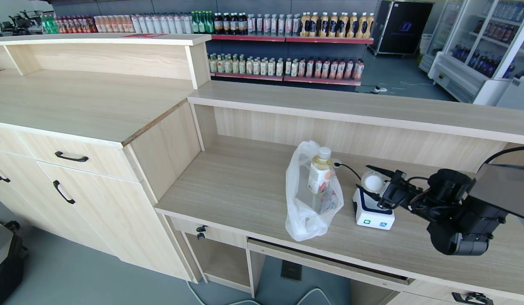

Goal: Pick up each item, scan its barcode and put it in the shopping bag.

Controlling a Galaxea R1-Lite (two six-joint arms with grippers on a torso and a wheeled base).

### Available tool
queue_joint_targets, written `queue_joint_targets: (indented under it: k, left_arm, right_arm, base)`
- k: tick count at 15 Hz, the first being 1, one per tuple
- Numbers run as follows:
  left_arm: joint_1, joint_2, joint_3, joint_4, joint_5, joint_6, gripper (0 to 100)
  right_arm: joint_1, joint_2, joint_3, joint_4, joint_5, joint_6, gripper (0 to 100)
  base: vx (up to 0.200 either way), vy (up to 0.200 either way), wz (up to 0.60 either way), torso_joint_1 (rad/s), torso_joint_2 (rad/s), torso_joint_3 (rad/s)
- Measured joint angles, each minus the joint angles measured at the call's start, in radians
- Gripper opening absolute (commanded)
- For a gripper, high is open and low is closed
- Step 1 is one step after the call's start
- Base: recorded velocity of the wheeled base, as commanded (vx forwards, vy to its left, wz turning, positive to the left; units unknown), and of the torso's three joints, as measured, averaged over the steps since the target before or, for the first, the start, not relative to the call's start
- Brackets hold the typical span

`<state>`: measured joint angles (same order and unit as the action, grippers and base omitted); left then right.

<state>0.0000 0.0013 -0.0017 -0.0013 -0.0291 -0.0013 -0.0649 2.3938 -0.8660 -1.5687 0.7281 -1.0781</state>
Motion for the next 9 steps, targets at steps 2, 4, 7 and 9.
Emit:
queue_joint_targets:
  k: [2,4,7,9]
  left_arm:
    - [0.000,0.000,0.000,0.000,0.000,0.000,100]
    - [0.000,0.000,0.000,0.000,0.000,0.000,100]
    - [0.000,0.000,0.000,0.000,0.000,0.000,100]
    - [0.000,0.000,0.000,0.000,0.000,0.000,100]
  right_arm:
    - [0.001,-0.003,-0.002,0.000,0.000,0.005,0]
    - [0.002,-0.016,-0.005,0.001,0.000,0.013,0]
    - [0.000,-0.062,-0.010,0.000,-0.002,0.059,0]
    - [0.000,-0.123,-0.011,0.000,-0.013,0.148,0]
  base:
    - [0.000,0.000,0.00,0.000,0.00,0.000]
    - [0.000,0.000,0.00,0.000,0.00,0.000]
    - [0.000,0.000,0.00,0.000,0.00,0.000]
    - [0.000,0.000,0.00,0.000,0.00,0.000]
